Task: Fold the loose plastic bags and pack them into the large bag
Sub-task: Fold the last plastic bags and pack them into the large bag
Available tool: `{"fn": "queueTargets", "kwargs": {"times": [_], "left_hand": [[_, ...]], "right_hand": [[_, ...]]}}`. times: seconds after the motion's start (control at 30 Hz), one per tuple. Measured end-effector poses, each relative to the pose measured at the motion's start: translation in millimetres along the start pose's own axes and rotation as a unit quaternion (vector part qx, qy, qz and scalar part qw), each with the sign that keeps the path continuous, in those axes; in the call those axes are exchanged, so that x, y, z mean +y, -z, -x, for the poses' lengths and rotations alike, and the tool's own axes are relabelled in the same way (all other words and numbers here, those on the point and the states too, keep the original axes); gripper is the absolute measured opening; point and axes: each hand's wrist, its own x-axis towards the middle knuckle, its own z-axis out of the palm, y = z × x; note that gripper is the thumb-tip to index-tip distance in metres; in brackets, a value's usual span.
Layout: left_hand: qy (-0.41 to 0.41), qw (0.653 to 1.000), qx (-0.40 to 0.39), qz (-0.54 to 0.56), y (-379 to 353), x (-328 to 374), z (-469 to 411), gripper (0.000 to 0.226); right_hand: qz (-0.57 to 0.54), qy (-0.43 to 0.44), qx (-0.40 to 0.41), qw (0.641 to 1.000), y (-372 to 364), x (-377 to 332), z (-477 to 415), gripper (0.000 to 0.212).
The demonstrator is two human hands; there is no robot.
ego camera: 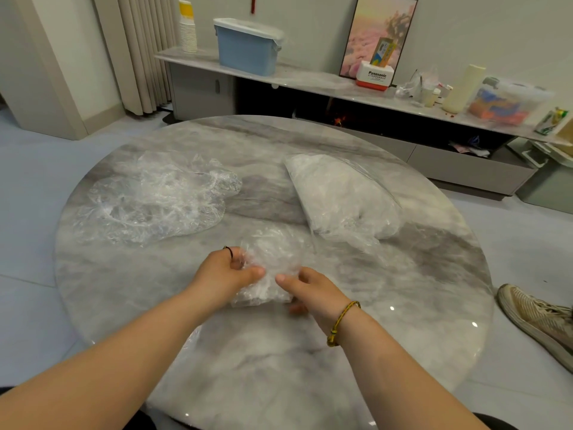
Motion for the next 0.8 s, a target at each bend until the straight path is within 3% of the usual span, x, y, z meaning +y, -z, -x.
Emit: {"fn": "queueTargets", "kwargs": {"times": [0.1,0.2,0.3,0.47,0.6,0.7,0.8], "left_hand": [[-0.019,0.999,-0.021,0.035,-4.5,8.8,3.4,0.024],[-0.027,0.998,-0.057,0.027,-13.8,18.2,9.6,0.018],[-0.027,0.996,-0.075,0.04,-22.4,26.1,13.8,0.019],[-0.092,0.993,-0.011,-0.079,-38.2,41.7,-1.4,0.007],[-0.108,0.962,0.002,-0.251,-66.9,45.3,-25.0,0.031],[-0.068,0.958,-0.016,-0.278,-90.3,46.7,-36.8,0.038],[-0.044,0.964,-0.025,-0.262,-105.5,47.1,-46.8,0.041]], "right_hand": [[-0.109,0.016,-0.026,0.994,3.0,-2.6,5.3,0.006],[-0.181,0.037,0.007,0.983,10.4,-6.3,5.4,0.03],[-0.179,0.046,0.072,0.98,23.3,-6.6,1.2,0.052],[-0.184,0.057,0.219,0.957,72.7,-8.8,-1.0,0.031],[-0.306,0.036,0.287,0.907,111.3,-2.0,-1.6,0.035],[-0.342,0.03,0.316,0.884,122.5,3.1,-1.7,0.033],[-0.324,0.032,0.316,0.891,128.8,7.1,-4.9,0.027]]}}
